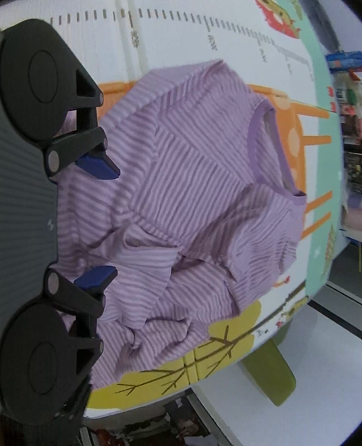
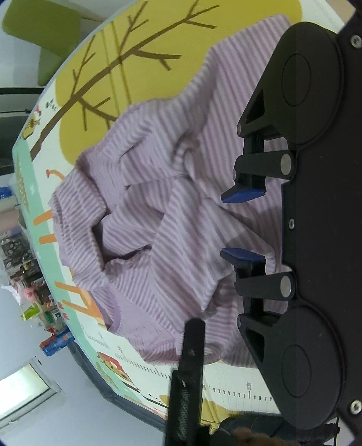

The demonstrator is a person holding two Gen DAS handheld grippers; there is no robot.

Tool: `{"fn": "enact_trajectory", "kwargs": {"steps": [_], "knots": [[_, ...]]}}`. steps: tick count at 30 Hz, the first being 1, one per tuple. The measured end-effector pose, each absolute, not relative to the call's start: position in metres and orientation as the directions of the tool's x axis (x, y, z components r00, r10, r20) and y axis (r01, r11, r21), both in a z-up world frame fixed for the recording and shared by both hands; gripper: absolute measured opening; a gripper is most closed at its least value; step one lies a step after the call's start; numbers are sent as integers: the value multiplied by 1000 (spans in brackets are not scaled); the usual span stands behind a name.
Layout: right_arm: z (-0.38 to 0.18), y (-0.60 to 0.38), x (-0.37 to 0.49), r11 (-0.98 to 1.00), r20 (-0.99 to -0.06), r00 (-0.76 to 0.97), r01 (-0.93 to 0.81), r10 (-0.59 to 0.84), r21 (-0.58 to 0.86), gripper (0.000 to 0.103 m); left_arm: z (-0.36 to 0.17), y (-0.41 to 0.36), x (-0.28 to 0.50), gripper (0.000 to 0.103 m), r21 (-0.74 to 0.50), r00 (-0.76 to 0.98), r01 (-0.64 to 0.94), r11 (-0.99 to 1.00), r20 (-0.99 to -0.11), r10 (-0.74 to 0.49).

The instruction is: Fold clothes

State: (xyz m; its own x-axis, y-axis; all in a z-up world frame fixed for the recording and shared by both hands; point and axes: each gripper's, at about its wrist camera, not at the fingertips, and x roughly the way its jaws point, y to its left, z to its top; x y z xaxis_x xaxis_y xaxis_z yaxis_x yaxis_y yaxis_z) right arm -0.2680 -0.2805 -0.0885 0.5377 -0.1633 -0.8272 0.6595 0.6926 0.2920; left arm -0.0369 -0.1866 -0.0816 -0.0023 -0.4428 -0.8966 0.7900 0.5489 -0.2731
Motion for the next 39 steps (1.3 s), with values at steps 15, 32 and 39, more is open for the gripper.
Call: {"fn": "enact_trajectory", "kwargs": {"steps": [15,32,39], "knots": [[-106,-287,-306,576,-851,505,742,-143,344,33,-72,-212,-29,11,-214,65,792,572,-902,-428],[-97,-267,-263,639,-841,531,684,-103,353,33,28,-126,105,10,18,516,598,801,-773,-368],[-95,-256,-239,670,-844,531,655,-80,349,33,57,-79,165,10,76,626,476,876,-729,-278]]}}
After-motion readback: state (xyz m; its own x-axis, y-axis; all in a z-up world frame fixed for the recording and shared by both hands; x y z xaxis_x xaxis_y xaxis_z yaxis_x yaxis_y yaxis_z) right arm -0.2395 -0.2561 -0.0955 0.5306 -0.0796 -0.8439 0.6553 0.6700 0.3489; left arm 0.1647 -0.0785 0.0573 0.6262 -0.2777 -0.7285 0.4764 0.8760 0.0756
